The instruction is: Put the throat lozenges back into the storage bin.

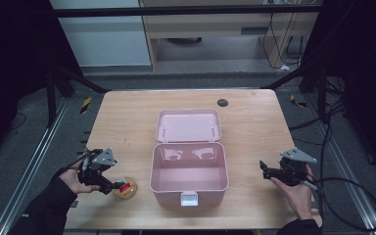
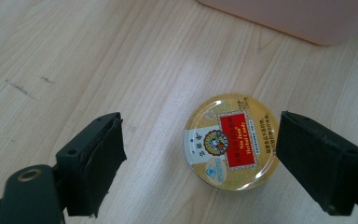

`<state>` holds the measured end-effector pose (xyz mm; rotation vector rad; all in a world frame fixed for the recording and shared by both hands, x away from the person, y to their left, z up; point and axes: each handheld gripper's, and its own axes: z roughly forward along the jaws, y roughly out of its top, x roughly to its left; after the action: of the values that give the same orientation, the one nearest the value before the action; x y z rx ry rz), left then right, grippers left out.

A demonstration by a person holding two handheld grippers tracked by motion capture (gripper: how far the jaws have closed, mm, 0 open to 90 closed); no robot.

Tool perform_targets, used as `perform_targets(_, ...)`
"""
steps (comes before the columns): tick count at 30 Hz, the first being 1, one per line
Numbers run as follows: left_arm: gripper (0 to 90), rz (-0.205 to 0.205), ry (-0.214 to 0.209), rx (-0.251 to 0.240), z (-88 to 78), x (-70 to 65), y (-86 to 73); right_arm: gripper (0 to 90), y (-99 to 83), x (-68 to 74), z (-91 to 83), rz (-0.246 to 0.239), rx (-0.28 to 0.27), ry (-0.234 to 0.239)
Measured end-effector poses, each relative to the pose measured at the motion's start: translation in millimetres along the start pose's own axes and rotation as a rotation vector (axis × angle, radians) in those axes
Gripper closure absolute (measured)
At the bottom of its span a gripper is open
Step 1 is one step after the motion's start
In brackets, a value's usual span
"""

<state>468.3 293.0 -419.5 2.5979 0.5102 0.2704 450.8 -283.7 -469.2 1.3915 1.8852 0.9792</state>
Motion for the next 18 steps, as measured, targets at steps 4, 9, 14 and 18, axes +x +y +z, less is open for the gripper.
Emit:
perform_targets(4, 12.3, 0.023, -0.013, 0.019, 5.2, -2.6, 2.4, 4.6, 0.0, -0.1, 0.0, -0.004, -0.001, 0.001)
perform_targets(9, 10.9, 0.048, -0.027, 0.052, 10.0, -3.5, 4.7, 4.6, 0.0, -0.4, 0.0, -0.006, -0.002, 0.002)
perform_targets(14, 10.0, 0.078, -0.047, 0.086, 16.1, -5.3, 7.5, 4.6, 0.0, -0.1, 0.1, -0.004, 0.005, 0.005)
perform_targets(18, 9.6, 0.115, -0.063, 0.117, 20.4, -8.0, 10.3, 4.5, -0.2, 0.5, 0.9, -0.010, 0.009, 0.008)
